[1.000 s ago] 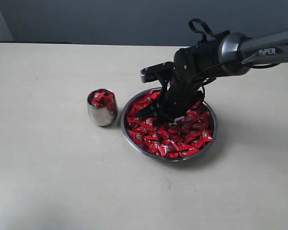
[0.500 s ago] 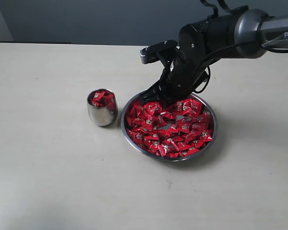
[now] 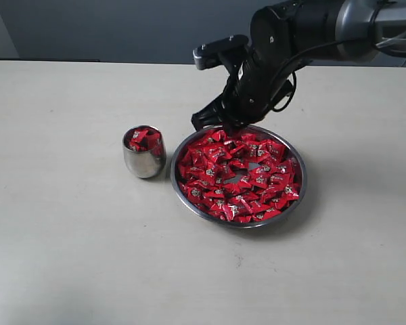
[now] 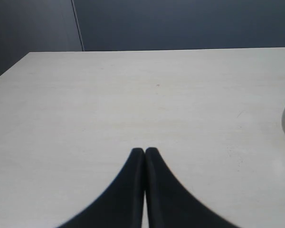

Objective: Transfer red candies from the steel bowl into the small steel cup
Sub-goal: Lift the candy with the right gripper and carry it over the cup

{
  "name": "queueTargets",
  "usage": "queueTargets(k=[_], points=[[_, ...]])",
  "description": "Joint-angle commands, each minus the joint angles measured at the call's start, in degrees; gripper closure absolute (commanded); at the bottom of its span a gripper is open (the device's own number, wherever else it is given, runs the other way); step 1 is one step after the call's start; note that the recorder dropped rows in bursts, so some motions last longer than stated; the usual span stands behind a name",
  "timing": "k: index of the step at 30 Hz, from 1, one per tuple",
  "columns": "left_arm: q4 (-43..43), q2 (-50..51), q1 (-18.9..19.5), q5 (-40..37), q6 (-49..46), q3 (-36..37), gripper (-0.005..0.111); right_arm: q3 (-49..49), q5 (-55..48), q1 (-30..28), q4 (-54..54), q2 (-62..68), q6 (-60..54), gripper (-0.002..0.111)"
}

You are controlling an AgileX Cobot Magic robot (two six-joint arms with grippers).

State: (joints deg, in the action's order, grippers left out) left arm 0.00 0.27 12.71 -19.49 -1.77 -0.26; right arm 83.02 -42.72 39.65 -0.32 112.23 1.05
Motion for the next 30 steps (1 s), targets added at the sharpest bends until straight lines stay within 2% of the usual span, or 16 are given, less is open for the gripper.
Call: queueTargets(k=[1, 4, 16, 30], points=[[0.3, -0.3, -0.3, 0.6, 0.1, 0.3, 0.106, 4.2, -1.4, -0.2, -0.6, -1.4, -0.1, 0.109], [0.3, -0.3, -0.3, 0.6, 0.1, 0.3, 0.106, 6.6, -1.5, -0.2, 0.9, -1.4, -2.0, 0.109], [0.3, -0.3, -0.3, 0.6, 0.1, 0.3, 0.106, 16.3, -1.9, 0.2, 21.4, 4.3, -15.1, 0.109], [0.3, -0.3, -0.3, 0.6, 0.1, 0.3, 0.106, 25.5, -5.7, 7.2, 21.2, 13.0, -17.1, 0.109]])
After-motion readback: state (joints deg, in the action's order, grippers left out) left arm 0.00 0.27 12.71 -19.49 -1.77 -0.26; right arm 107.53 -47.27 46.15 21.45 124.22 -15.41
